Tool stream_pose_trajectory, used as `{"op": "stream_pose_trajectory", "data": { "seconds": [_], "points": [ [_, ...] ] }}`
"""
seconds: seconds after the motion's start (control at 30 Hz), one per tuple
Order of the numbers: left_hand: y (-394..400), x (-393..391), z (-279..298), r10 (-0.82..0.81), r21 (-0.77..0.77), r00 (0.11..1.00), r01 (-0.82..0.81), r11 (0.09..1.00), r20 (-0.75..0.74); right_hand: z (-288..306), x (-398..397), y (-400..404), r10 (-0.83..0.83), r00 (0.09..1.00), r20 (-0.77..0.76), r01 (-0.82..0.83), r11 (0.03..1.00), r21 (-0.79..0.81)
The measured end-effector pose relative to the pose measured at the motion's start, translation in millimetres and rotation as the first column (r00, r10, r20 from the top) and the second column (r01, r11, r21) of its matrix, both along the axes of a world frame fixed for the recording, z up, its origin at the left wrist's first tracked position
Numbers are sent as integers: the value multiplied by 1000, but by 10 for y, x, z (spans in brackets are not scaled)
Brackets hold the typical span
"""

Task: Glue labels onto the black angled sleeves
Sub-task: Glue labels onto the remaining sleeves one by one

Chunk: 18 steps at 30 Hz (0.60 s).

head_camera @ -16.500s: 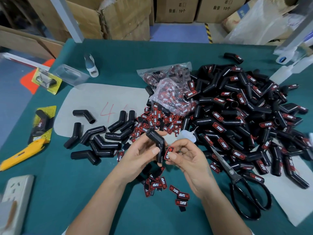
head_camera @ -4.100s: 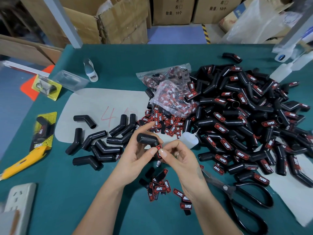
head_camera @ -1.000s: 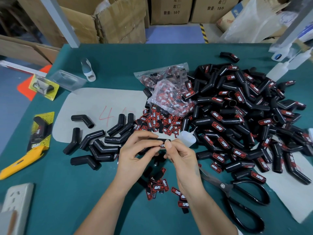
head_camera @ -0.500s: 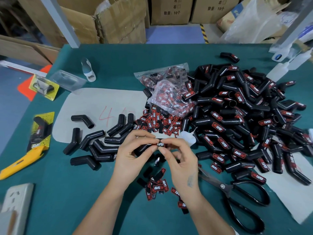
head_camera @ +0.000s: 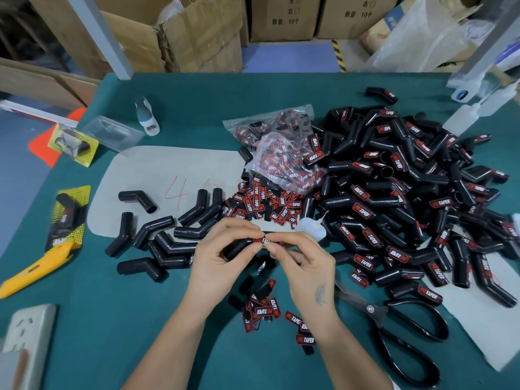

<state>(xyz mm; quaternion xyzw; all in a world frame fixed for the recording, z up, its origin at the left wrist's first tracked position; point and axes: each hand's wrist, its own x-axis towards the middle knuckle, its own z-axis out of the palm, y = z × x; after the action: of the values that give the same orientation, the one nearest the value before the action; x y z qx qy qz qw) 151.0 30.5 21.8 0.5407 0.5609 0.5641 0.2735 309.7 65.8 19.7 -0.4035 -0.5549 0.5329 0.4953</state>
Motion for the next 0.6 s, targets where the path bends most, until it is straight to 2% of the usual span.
{"op": "stream_pose_trajectory", "data": {
  "seconds": [0.6],
  "points": [
    [-3,-37,-25,-6,18,999,6,1000,42,21,21,19,44,998,-49,-43,999,16]
  ]
}}
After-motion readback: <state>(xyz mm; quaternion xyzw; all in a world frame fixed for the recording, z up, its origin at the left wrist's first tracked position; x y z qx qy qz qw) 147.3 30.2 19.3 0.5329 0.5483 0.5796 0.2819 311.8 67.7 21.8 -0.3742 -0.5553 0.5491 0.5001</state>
